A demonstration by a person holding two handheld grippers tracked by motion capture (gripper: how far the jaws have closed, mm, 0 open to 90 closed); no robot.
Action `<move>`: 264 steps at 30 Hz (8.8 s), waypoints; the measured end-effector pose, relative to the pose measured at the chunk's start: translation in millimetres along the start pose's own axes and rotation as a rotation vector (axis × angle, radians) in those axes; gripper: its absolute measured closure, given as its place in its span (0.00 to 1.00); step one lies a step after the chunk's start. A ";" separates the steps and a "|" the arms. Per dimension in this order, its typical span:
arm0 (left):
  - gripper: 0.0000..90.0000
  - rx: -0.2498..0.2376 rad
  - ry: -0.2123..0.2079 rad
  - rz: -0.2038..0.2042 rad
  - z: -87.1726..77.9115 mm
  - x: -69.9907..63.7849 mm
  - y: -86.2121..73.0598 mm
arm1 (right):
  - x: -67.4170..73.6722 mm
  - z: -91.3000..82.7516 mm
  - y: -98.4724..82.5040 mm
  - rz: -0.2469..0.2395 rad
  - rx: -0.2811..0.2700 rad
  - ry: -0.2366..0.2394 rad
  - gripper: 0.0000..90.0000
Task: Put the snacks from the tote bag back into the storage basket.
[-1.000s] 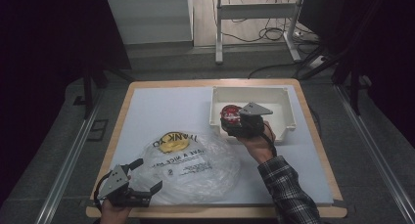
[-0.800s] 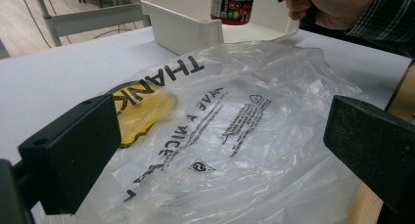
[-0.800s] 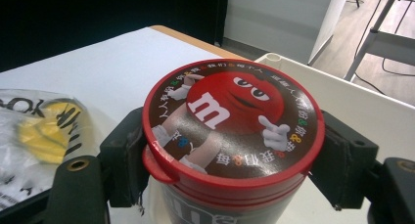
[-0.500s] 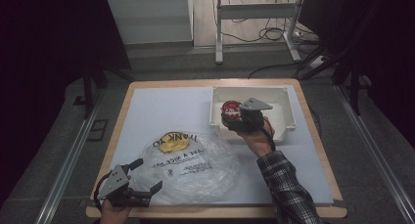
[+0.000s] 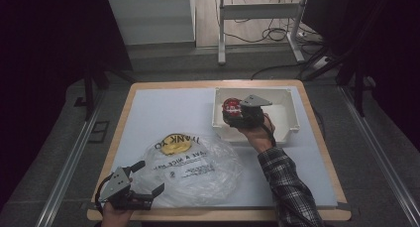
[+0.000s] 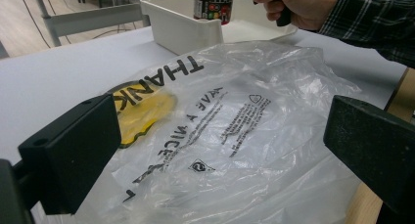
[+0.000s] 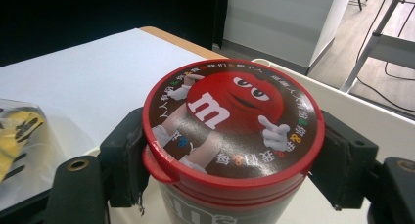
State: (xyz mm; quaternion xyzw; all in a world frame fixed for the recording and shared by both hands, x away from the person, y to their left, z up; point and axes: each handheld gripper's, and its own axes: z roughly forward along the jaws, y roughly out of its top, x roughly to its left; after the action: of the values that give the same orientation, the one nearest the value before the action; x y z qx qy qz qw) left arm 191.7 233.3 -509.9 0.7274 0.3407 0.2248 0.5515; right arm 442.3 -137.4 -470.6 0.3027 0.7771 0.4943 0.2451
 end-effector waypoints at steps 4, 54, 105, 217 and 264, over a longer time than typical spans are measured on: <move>0.01 0.001 -0.001 0.000 0.2 -0.1 0.0 | -3.9 5.8 0.4 -0.004 0.003 0.000 0.29; 0.00 -0.007 -0.002 -0.002 -0.7 0.5 0.4 | -41.5 65.6 -4.8 -0.022 0.043 0.030 0.29; 0.00 -0.010 0.000 -0.003 -1.4 0.9 0.5 | -56.1 93.0 -19.2 -0.026 0.104 0.071 0.27; 0.00 -0.006 -0.003 0.007 0.9 -2.3 0.4 | -25.4 24.4 -3.0 -0.027 0.188 0.090 0.05; 0.00 0.003 -0.002 0.012 1.9 -3.0 -0.1 | -11.9 -12.1 -12.6 -0.031 0.181 0.114 0.00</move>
State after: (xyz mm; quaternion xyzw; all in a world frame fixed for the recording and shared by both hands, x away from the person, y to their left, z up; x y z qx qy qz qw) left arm 191.1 229.9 -510.4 0.7304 0.3361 0.2270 0.5495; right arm 439.5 -157.5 -476.5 0.2827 0.8359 0.4348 0.1798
